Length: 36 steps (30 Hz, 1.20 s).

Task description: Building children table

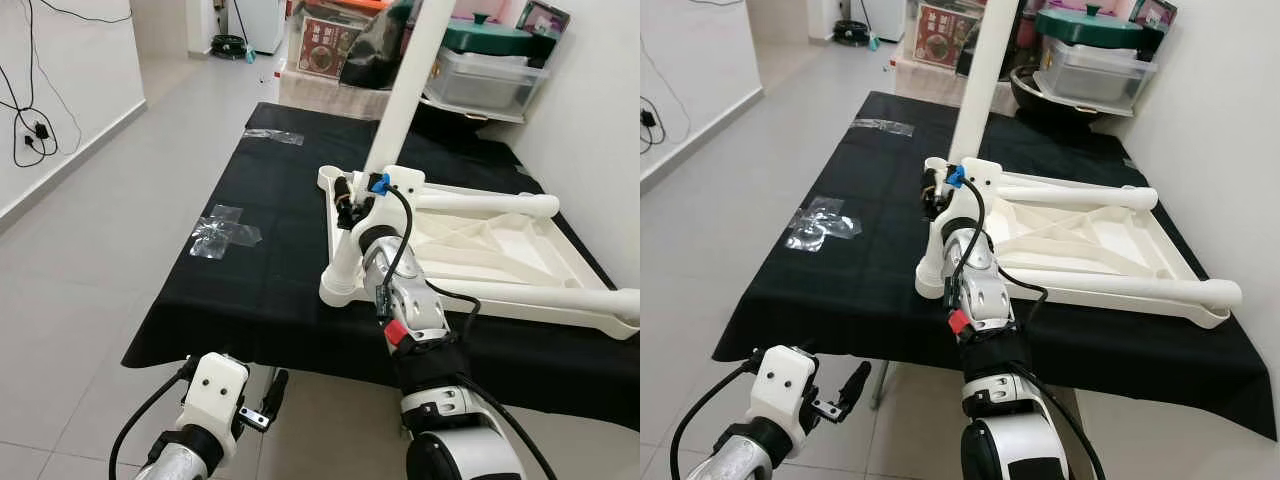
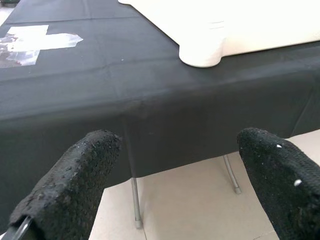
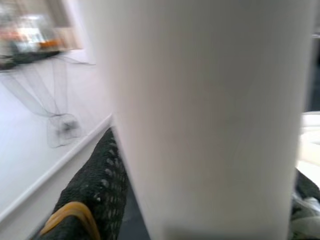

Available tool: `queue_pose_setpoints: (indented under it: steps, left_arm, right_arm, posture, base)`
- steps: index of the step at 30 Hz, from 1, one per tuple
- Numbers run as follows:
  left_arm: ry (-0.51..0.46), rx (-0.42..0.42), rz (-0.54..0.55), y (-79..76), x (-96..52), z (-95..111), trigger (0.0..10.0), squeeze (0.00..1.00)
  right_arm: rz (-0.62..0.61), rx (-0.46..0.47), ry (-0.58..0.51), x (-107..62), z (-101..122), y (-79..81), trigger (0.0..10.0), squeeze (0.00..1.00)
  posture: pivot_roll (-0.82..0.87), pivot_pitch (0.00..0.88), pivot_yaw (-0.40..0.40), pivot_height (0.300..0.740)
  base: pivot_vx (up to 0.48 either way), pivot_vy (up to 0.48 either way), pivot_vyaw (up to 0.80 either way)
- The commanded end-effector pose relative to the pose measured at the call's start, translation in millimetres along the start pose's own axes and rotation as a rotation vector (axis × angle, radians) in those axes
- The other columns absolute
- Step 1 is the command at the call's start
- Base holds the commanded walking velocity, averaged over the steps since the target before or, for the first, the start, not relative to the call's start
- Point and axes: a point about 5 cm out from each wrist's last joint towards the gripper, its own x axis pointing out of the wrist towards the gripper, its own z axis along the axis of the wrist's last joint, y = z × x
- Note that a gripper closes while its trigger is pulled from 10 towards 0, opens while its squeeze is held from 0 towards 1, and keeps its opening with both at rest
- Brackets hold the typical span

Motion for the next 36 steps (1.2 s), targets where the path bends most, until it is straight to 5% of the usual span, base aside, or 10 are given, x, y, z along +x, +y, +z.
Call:
queue_pose_setpoints:
  steps: [1,6,11,17,19,20,30,32,33,36]
  left_arm:
    - [0.001,-0.001,-0.013,-3.2,1.3,-1.2,10.0,0.0]
    - [-0.001,-0.002,-0.012,-3.5,1.6,-0.9,10.0,0.0]
    - [-0.001,-0.003,-0.012,-3.5,1.6,-0.9,10.0,0.0]
    - [-0.002,-0.002,-0.009,-4.1,0.7,-0.4,10.0,0.0]
    - [-0.002,-0.002,-0.008,-4.2,0.4,-0.3,10.0,0.0]
    - [-0.002,-0.002,-0.007,-4.3,0.1,-0.3,10.0,0.0]
    - [-0.001,-0.005,-0.007,-4.1,0.4,-0.1,10.0,0.0]
    - [-0.001,-0.005,-0.008,-4.1,0.5,-0.2,10.0,0.0]
    - [-0.001,-0.005,-0.008,-3.8,0.7,-0.3,10.0,0.0]
    - [-0.001,-0.005,-0.008,-3.6,0.9,-0.4,10.0,0.0]
  right_arm:
    - [0.258,0.06,0.093,-8.0,-23.1,12.5,10.0,0.0]
    - [0.677,-0.012,0.226,-23.0,-21.0,-3.5,10.0,0.0]
    - [0.807,-0.055,0.28,-22.2,-12.8,-12.7,10.0,0.0]
    - [1.019,-0.092,0.306,-16.7,-4.7,0.3,9.2,0.0]
    - [1.013,-0.105,0.303,-12.9,-5.4,3.7,9.2,0.0]
    - [1.002,-0.09,0.292,-10.6,-4.9,6.1,0.0,0.0]
    - [0.79,-0.066,0.224,-2.4,-10.3,2.8,0.0,0.0]
    - [0.624,-0.076,0.195,3.6,-10.6,-5.0,0.0,0.0]
    - [0.4,-0.066,0.167,9.1,-10.2,-17.0,0.0,0.0]
    - [0.25,-0.055,0.151,11.6,-10.4,-25.7,0.0,0.0]
  posture:
    - [0.13,0.034,-0.163,0.74]
    - [0.13,0.036,-0.166,0.74]
    - [0.13,0.036,-0.166,0.74]
    - [0.14,0.042,-0.17,0.74]
    - [0.15,0.042,-0.171,0.74]
    - [0.15,0.045,-0.172,0.74]
    - [0.14,0.045,-0.169,0.74]
    - [0.14,0.044,-0.169,0.74]
    - [0.14,0.044,-0.167,0.74]
    - [0.14,0.044,-0.166,0.74]
  base:
    - [0.0,0.0,0.0]
    - [0.0,0.0,0.0]
    - [0.0,0.0,0.0]
    - [0.0,0.0,0.0]
    - [0.0,0.0,0.0]
    - [0.0,0.0,0.0]
    - [0.0,0.0,0.0]
    - [0.0,0.0,0.0]
    - [0.0,0.0,0.0]
    - [0.0,0.0,0.0]
